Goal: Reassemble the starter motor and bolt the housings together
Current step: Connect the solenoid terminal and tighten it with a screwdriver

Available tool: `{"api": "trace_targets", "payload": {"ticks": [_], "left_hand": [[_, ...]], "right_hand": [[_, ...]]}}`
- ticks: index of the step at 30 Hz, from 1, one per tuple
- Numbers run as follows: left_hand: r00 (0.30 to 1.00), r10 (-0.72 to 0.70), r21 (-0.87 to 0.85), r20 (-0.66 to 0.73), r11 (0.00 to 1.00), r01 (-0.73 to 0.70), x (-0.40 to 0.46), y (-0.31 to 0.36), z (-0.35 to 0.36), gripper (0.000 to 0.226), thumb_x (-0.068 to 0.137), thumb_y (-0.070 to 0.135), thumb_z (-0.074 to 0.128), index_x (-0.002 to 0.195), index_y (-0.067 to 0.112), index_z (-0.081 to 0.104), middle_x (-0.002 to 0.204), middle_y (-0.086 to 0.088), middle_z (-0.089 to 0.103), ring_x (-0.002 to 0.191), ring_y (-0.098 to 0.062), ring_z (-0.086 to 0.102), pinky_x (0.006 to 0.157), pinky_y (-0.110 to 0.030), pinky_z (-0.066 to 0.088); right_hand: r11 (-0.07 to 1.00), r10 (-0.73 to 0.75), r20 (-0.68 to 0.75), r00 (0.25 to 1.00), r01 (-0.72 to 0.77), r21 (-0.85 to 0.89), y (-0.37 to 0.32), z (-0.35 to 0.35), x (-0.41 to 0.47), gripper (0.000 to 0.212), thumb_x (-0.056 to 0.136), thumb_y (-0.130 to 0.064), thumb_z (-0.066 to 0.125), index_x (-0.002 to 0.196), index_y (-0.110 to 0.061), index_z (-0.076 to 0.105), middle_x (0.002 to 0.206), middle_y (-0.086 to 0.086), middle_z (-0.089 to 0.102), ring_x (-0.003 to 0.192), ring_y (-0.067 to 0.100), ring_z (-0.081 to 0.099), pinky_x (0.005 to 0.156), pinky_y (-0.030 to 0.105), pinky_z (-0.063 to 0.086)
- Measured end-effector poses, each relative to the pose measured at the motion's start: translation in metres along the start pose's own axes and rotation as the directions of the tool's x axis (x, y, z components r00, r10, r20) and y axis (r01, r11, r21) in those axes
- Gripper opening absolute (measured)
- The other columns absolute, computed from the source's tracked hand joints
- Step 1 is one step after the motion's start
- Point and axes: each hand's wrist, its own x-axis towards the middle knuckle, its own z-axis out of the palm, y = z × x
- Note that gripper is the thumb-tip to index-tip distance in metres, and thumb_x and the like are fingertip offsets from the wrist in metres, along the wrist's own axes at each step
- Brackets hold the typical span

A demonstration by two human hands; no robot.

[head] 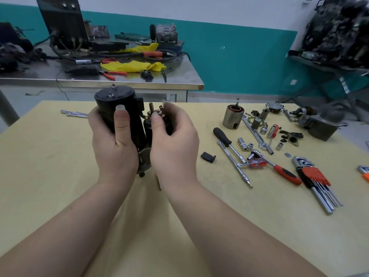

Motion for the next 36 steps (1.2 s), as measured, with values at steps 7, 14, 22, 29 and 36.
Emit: {"api": "trace_targets", "payload": {"ticks": [7, 14, 22, 29, 36], "left_hand": [[0.999, -0.029, 0.013, -0.020, 0.999, 0.029, -0.002, 0.009, 0.001, 0.048, 0.100, 0.082, 0.040, 0.123, 0.041, 0.047, 0.105, 0.047, 0.064, 0.099, 0.017, 0.062, 0.078, -0.002, 0.042], [0.999, -0.031, -0.006, -0.017, 1.000, 0.031, -0.001, 0.012, 0.000, 0.056, 0.099, 0.082, 0.040, 0.126, 0.033, 0.045, 0.104, 0.046, 0.063, 0.099, 0.018, 0.060, 0.079, 0.000, 0.040], [0.999, -0.038, -0.035, -0.011, 0.999, 0.038, 0.003, 0.002, -0.003, 0.059, 0.107, 0.068, 0.040, 0.129, 0.014, 0.050, 0.097, 0.047, 0.060, 0.093, 0.020, 0.057, 0.078, 0.000, 0.038], [0.998, -0.058, -0.048, -0.033, 0.997, 0.056, 0.004, -0.003, -0.006, 0.048, 0.108, 0.064, 0.040, 0.127, 0.021, 0.048, 0.097, 0.046, 0.061, 0.094, 0.018, 0.059, 0.079, -0.002, 0.041], [0.999, -0.042, -0.047, -0.018, 0.998, 0.041, 0.004, 0.000, -0.006, 0.062, 0.106, 0.067, 0.041, 0.130, 0.011, 0.050, 0.095, 0.046, 0.060, 0.092, 0.018, 0.057, 0.078, -0.002, 0.039]], "right_hand": [[0.992, -0.110, 0.014, 0.994, 0.111, -0.053, 0.003, -0.005, -0.001, 0.016, 0.099, -0.027, 0.071, 0.115, -0.023, 0.072, 0.118, -0.014, 0.069, 0.113, 0.000, 0.063, 0.098, 0.014, 0.049], [0.635, -0.103, -0.123, 0.987, -0.030, -0.772, 0.025, -0.172, 0.126, 0.031, 0.102, -0.025, 0.057, 0.130, -0.023, 0.071, 0.124, 0.002, 0.075, 0.114, 0.027, 0.067, 0.093, 0.036, 0.053], [0.322, 0.378, -0.092, 0.921, -0.223, -0.920, 0.101, -0.234, 0.154, 0.025, 0.098, -0.029, 0.067, 0.119, -0.022, 0.079, 0.100, -0.001, 0.073, 0.080, 0.016, 0.060, 0.059, 0.025, 0.041], [0.377, 0.378, -0.101, 0.920, -0.253, -0.891, 0.109, -0.223, 0.157, 0.023, 0.091, -0.045, 0.070, 0.106, -0.029, 0.075, 0.091, -0.008, 0.070, 0.082, 0.013, 0.063, 0.065, 0.030, 0.049], [0.603, 0.167, -0.243, 0.955, -0.294, -0.742, 0.112, -0.211, 0.163, 0.019, 0.101, -0.038, 0.064, 0.103, -0.022, 0.075, 0.099, 0.002, 0.076, 0.086, 0.022, 0.069, 0.068, 0.032, 0.050]]}}
